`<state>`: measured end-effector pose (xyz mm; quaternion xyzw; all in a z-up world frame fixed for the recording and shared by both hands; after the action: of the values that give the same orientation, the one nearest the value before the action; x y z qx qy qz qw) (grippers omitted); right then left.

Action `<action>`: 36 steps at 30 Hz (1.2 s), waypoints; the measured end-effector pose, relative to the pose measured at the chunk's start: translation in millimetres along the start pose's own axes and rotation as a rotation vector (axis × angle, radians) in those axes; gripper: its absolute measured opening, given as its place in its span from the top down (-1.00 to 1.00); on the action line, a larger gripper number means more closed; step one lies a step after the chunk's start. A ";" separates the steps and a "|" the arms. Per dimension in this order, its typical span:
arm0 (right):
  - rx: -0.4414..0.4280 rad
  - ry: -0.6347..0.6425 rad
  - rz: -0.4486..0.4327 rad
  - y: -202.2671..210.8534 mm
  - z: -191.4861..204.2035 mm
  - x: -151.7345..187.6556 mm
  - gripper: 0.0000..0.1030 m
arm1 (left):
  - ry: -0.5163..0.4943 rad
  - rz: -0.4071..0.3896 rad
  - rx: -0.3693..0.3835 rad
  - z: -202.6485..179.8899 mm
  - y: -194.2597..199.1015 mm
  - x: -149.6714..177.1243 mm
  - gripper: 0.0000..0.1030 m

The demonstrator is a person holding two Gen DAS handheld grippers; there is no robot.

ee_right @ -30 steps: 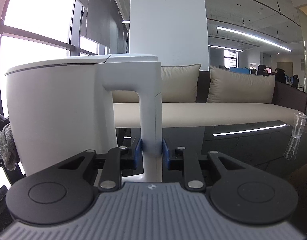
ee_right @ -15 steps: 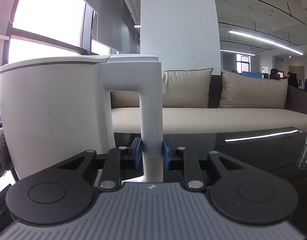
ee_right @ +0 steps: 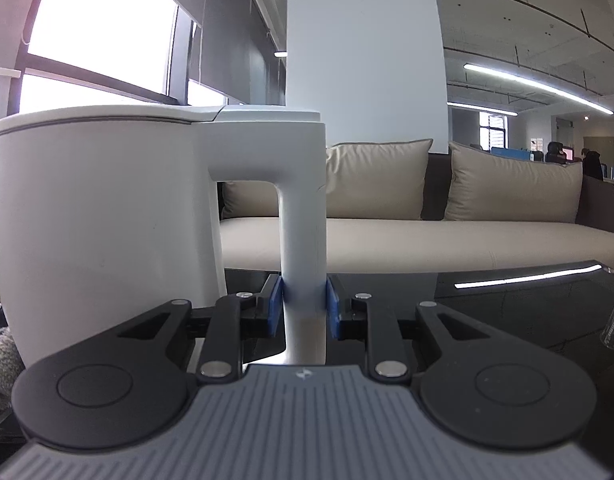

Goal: Clean container

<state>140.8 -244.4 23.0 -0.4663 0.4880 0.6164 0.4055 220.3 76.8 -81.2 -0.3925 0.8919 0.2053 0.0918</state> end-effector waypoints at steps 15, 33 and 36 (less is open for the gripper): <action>0.045 -0.455 0.238 28.6 -9.7 -69.3 -0.03 | -0.021 0.004 -0.056 -4.0 6.3 -5.1 0.67; 0.200 -0.853 0.467 -5.7 20.7 -170.8 -0.08 | -0.019 0.014 -0.061 -1.7 10.1 -2.8 0.67; 0.246 -0.897 0.490 -18.6 21.5 -174.4 -0.08 | -0.022 0.013 -0.062 -2.5 9.8 -2.6 0.67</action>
<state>196.0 -227.5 190.0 0.0224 0.4298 0.7705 0.4703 214.8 83.4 -75.2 -0.3871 0.8865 0.2377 0.0881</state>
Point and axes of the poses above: each gripper's, at about its wrist camera, not at the fingertips, and y roughly against the way its jaws point, z to its left, x to its underside, the point moved 2 cm from there along -y, roughly the way its jaws point, and after that the axes turned 5 degrees about -x, right-handed, at the moved point
